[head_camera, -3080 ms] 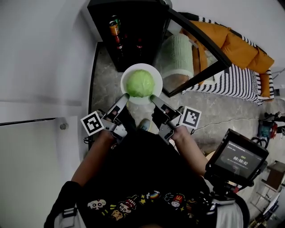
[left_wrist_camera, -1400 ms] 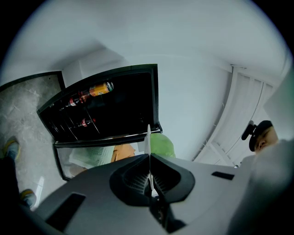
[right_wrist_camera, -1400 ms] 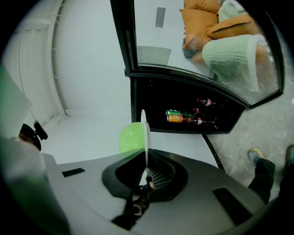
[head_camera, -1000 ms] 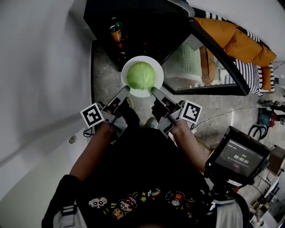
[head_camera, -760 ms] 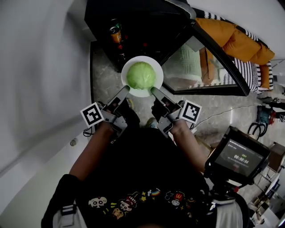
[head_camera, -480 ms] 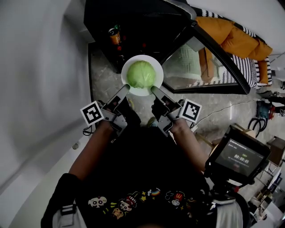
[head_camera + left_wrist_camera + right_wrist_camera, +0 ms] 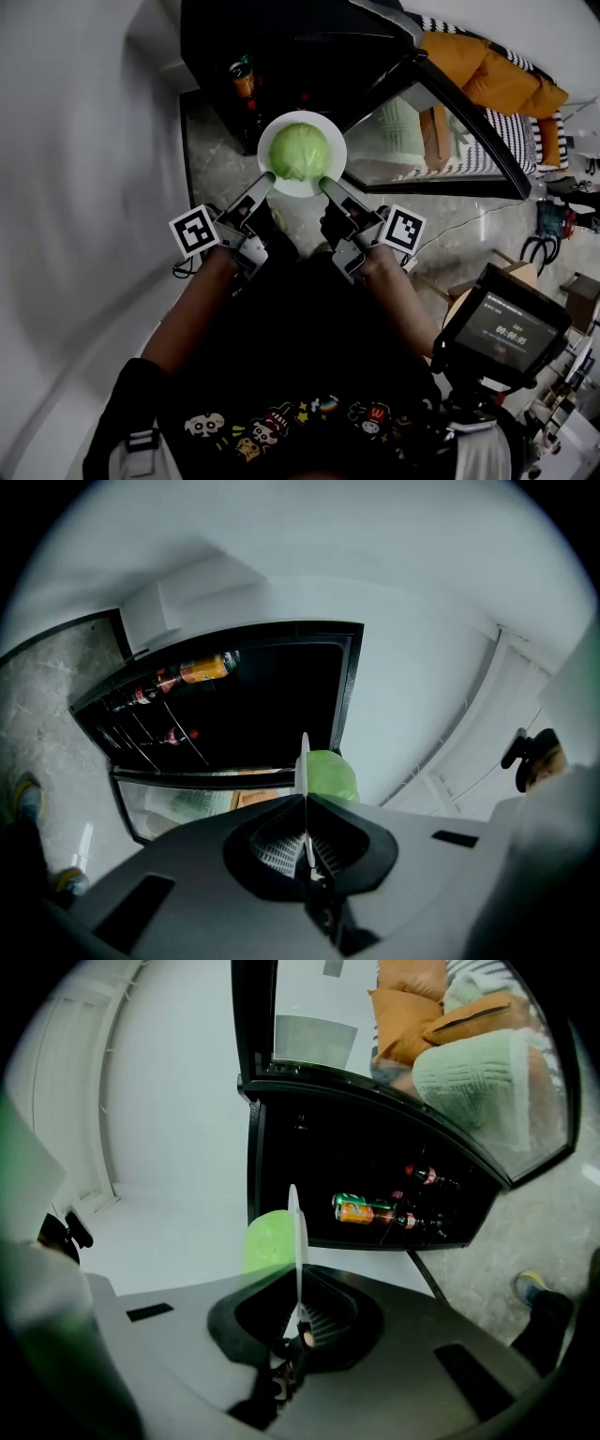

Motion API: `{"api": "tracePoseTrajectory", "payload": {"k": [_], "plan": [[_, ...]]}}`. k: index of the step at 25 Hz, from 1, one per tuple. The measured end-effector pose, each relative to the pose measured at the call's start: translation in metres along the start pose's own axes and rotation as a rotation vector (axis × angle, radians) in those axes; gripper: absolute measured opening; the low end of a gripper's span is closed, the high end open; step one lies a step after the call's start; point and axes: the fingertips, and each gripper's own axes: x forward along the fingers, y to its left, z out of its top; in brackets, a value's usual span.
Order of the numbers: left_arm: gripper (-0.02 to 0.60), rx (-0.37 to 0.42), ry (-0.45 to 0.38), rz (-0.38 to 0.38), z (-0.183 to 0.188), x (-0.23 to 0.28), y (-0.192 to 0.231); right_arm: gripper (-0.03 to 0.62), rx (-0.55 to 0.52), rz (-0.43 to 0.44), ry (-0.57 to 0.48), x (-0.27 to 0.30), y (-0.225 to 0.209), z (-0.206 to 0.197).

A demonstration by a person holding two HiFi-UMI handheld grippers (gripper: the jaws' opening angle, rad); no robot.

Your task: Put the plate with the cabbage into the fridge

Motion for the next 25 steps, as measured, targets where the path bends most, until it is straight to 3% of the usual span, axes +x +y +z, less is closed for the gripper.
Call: {"api": "tracePoseTrajectory", "payload": {"k": [10, 25], "plan": [[0.009, -0.005, -0.021, -0.005, -0.001, 0.001, -0.004, 0.015, -0.006, 0.013, 0.024, 0.001, 0.002, 0.002], [0.009, 0.108, -0.101, -0.013, 0.003, -0.002, -0.018, 0.015, -0.045, 0.082, 0.091, 0.007, 0.013, 0.005]]}}
